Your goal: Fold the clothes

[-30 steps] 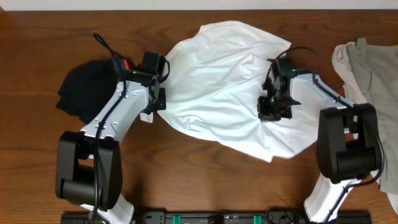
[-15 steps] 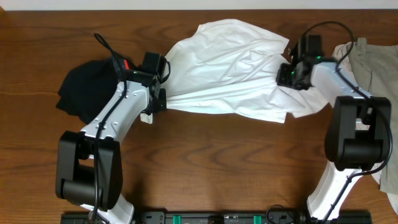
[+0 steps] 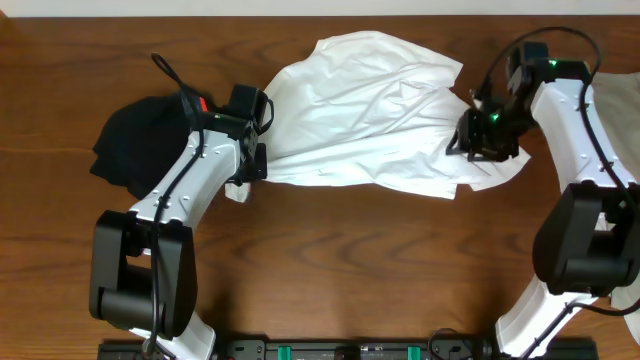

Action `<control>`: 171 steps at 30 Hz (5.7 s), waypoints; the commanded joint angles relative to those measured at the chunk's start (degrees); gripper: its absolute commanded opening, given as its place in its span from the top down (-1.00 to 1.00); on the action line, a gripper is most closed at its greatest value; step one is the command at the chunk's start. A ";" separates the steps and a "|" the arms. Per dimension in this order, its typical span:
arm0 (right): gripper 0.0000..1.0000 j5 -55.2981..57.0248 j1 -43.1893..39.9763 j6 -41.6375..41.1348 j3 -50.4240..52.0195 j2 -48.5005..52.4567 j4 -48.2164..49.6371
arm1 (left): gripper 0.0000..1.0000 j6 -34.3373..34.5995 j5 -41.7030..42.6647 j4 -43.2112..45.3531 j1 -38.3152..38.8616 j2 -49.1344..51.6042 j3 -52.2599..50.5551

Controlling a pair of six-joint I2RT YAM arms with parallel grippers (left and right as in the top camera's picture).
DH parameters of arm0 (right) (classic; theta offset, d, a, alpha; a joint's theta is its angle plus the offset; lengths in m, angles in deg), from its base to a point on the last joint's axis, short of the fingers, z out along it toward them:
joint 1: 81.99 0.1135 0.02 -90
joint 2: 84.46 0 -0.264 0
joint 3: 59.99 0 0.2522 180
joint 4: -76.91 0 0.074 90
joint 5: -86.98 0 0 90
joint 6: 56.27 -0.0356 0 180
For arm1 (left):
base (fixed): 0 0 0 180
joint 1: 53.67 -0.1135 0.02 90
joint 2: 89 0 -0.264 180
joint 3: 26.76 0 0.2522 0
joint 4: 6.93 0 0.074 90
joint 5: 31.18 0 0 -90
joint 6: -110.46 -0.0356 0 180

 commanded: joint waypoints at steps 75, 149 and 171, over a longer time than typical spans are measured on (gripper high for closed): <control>0.10 6.56 1.66 -13.42 27.50 -2.71 23.32 | 0.10 0.09 -1.27 -2.08 -0.24 -11.54 0.68; 0.97 23.23 -5.35 -11.89 27.15 -31.98 10.38 | 0.24 -0.79 4.44 15.54 14.19 10.34 -2.95; 0.97 23.26 -5.35 -11.89 27.15 -31.98 10.60 | -0.04 -0.35 4.72 6.34 14.21 5.31 -1.27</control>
